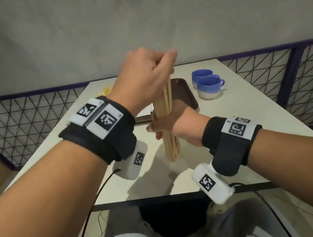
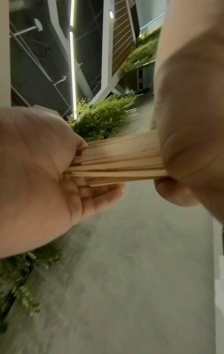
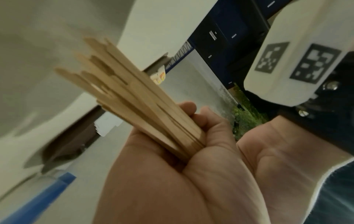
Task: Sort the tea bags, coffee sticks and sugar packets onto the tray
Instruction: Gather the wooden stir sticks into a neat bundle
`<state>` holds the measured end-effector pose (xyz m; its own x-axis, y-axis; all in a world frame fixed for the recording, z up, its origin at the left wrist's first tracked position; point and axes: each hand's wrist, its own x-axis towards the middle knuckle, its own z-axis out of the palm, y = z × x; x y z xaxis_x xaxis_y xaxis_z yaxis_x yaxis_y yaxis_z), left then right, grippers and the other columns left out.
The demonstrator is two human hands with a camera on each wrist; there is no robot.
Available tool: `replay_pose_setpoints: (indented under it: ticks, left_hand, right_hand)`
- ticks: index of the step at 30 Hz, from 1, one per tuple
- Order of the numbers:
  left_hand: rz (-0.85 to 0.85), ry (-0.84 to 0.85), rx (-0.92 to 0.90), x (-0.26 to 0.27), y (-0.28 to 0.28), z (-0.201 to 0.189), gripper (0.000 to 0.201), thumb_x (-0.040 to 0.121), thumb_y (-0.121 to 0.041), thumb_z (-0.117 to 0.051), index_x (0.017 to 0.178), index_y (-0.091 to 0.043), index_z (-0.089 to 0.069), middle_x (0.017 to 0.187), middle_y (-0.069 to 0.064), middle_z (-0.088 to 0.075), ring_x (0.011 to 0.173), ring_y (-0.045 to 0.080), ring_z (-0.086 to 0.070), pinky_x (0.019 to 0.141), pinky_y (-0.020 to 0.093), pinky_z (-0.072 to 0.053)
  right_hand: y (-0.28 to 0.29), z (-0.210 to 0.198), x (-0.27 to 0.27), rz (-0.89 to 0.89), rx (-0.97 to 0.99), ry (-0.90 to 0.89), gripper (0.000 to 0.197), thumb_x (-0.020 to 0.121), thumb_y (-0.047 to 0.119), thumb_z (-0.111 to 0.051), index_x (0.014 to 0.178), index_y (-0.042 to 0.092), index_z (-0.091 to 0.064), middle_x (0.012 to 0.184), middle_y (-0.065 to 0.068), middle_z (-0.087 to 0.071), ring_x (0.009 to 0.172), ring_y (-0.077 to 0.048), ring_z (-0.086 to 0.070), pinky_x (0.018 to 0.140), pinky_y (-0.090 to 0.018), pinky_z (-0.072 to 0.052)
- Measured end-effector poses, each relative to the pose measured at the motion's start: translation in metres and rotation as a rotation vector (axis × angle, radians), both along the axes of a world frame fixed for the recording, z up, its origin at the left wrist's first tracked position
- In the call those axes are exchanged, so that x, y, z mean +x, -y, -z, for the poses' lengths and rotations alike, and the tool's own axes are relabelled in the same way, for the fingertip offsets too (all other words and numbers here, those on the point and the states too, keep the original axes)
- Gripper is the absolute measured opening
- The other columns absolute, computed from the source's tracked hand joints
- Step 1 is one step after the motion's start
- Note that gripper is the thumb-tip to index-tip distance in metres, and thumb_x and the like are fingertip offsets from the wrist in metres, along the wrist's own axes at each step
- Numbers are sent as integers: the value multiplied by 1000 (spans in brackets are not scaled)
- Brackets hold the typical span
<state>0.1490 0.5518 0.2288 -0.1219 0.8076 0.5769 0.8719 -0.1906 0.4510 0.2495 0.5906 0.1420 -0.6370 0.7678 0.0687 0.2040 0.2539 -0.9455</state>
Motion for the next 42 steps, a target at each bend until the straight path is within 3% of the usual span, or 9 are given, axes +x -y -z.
replay_pose_setpoints:
  ticks: [4, 6, 10, 16, 19, 24, 28, 36, 42]
  left_hand:
    - [34, 75, 156, -9, 7, -18, 53, 99, -50, -47, 91, -5, -74, 86, 16, -74, 83, 30, -68, 76, 46, -57]
    - [50, 26, 9, -5, 10, -8, 51, 100, -50, -47, 93, -7, -74, 90, 17, -73, 89, 33, -68, 81, 49, -56]
    - [40, -174, -244, 3, 11, 23, 27, 95, -29, -57, 87, -15, -79, 79, 6, -75, 78, 26, -68, 73, 45, -58]
    - [119, -102, 23, 4, 20, 12, 35, 83, -20, -50, 101, -20, -80, 89, -3, -78, 84, 16, -72, 81, 31, -57]
    - [177, -130, 9, 7, 25, 22, 34, 81, -15, -52, 96, -19, -82, 91, -4, -79, 85, 14, -72, 81, 33, -58]
    - [211, -253, -160, 2, 29, 32, 39, 74, -39, -49, 76, -17, -81, 75, 1, -75, 72, 19, -68, 67, 42, -56]
    - [249, -350, -43, 4, 28, 24, 38, 78, -39, -48, 64, -13, -72, 65, 7, -67, 63, 26, -63, 59, 44, -52]
    - [241, 376, 16, 28, 28, 48, 43, 93, -19, -71, 57, 1, -61, 56, 17, -65, 55, 32, -65, 55, 42, -56]
    - [334, 907, 57, 36, 26, 37, 24, 92, -14, -75, 75, -11, -59, 58, 10, -60, 46, 26, -55, 53, 33, -51]
  right_hand:
    - [3, -8, 0, -56, 14, -84, 17, 83, 3, -78, 79, 4, -62, 63, -4, -60, 54, -16, -62, 56, -25, -56]
    - [10, 3, 1, -86, -13, -68, 16, 82, 1, -79, 82, 0, -63, 64, -7, -60, 55, -19, -63, 57, -27, -56]
    - [18, 19, 3, -113, -59, -83, 17, 80, -5, -79, 83, -3, -63, 72, -16, -56, 59, -24, -63, 63, -38, -59]
    - [14, 1, 1, -80, -27, -212, 21, 80, -4, -79, 97, -9, -69, 86, -30, -67, 65, -29, -58, 62, -41, -54]
    - [17, 15, 4, -61, -15, -175, 20, 78, -4, -81, 93, -8, -68, 76, -18, -65, 63, -26, -61, 63, -45, -57]
    - [20, 37, 10, -124, -79, 8, 29, 72, 11, -85, 86, -6, -65, 74, -14, -65, 70, -28, -66, 85, -60, -58]
    - [20, 24, 14, -153, -105, -82, 25, 77, 3, -83, 92, -1, -63, 81, -15, -58, 67, -24, -61, 74, -45, -58]
    - [28, 41, 21, -99, -129, -35, 25, 80, -2, -78, 85, -17, -59, 76, -17, -57, 67, -27, -62, 71, -41, -55]
    - [22, 25, 33, -141, -159, -47, 18, 80, -4, -77, 87, -5, -60, 76, -13, -57, 67, -25, -60, 66, -33, -56]
